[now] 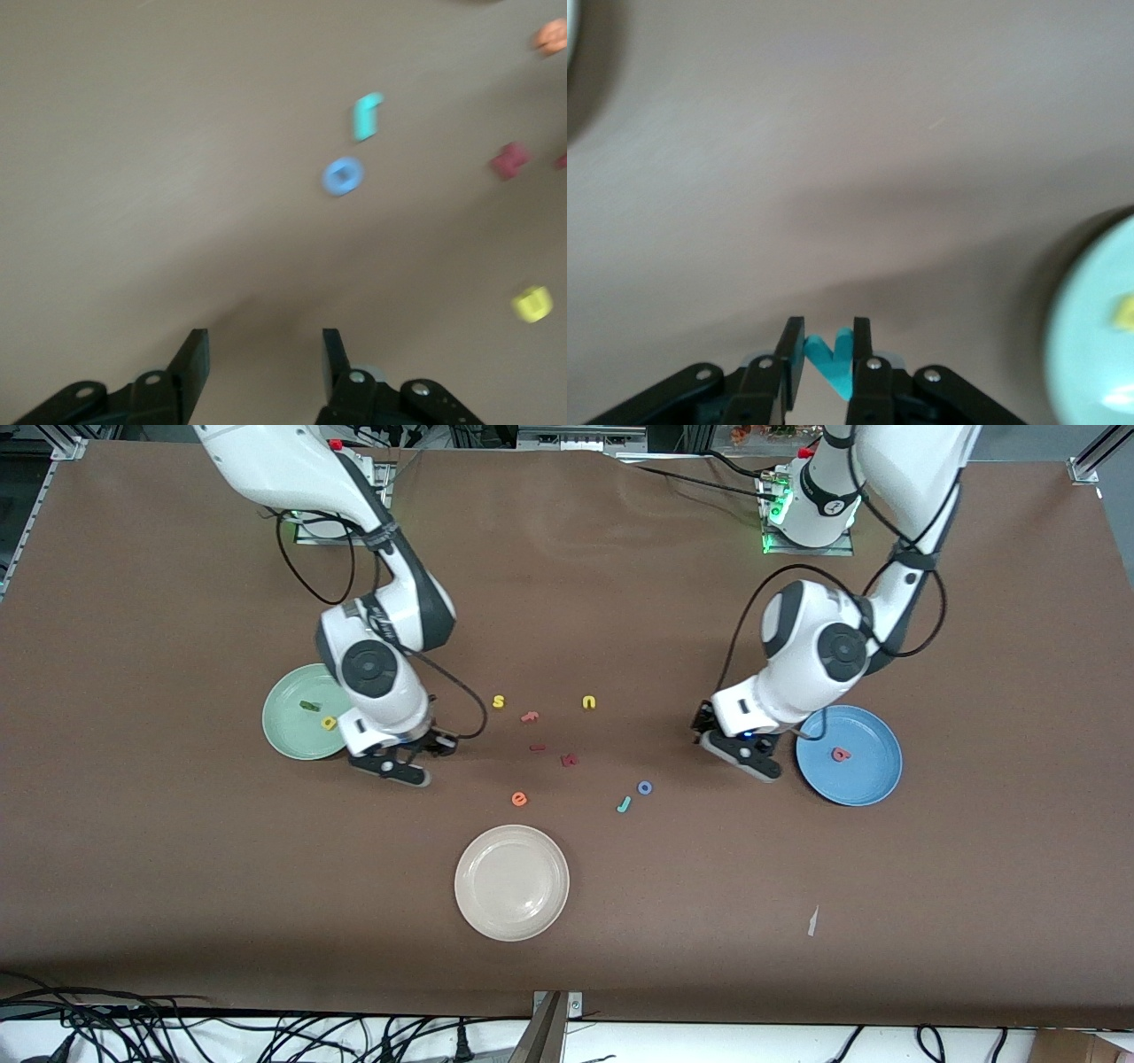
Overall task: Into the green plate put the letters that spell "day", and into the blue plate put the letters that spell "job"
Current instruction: 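Drop the cyan letter on the green plate while the left gripper reaches letters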
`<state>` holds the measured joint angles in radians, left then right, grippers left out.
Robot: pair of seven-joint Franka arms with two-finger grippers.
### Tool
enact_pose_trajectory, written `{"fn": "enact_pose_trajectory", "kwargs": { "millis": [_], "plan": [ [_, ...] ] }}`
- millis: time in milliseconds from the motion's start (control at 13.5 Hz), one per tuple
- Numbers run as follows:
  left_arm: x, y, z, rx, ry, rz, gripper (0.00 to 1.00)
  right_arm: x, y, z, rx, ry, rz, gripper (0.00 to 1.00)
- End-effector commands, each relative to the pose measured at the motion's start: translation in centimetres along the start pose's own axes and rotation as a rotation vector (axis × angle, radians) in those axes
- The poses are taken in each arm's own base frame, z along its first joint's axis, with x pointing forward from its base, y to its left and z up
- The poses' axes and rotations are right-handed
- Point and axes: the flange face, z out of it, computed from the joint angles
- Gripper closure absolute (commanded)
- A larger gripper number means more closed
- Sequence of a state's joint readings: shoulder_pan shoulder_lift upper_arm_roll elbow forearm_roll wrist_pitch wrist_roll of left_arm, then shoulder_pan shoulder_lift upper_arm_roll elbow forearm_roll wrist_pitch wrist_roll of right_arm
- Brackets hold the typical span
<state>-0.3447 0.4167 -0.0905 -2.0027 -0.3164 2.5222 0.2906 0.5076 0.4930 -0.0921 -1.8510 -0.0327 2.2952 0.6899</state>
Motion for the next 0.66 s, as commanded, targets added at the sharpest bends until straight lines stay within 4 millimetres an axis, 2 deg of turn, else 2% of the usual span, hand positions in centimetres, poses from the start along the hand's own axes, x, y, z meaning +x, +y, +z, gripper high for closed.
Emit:
{"fn": "enact_pose_trajectory", "kwargs": {
  "millis": [0, 148, 295, 443, 591],
  "plan": [
    [4.4, 2.4, 2.5, -0.001, 0.03, 0.028, 0.43, 1.6, 4.3, -1.2, -0.037, -0.035, -0.083, 1.0],
    [5.3, 2.9, 4.2, 0.028, 0.023, 0.021, 0.43, 2.4, 7.0, -1.4, -0.068, -0.066, -0.104, 1.0],
    [6.0, 3.4, 5.5, 0.037, 0.021, 0.037, 0.44, 2.6, 9.7, -0.8, -0.083, -0.087, -0.139, 1.0],
    [7.2, 3.8, 6.0, 0.053, 0.032, 0.052, 0.44, 2.0, 12.0, -0.5, -0.07, -0.11, -0.141, 1.0],
    [7.3, 4.0, 6.5, 0.063, 0.025, 0.063, 0.44, 1.3, 14.6, 0.2, -0.073, -0.139, -0.162, 1.0]
  ]
}}
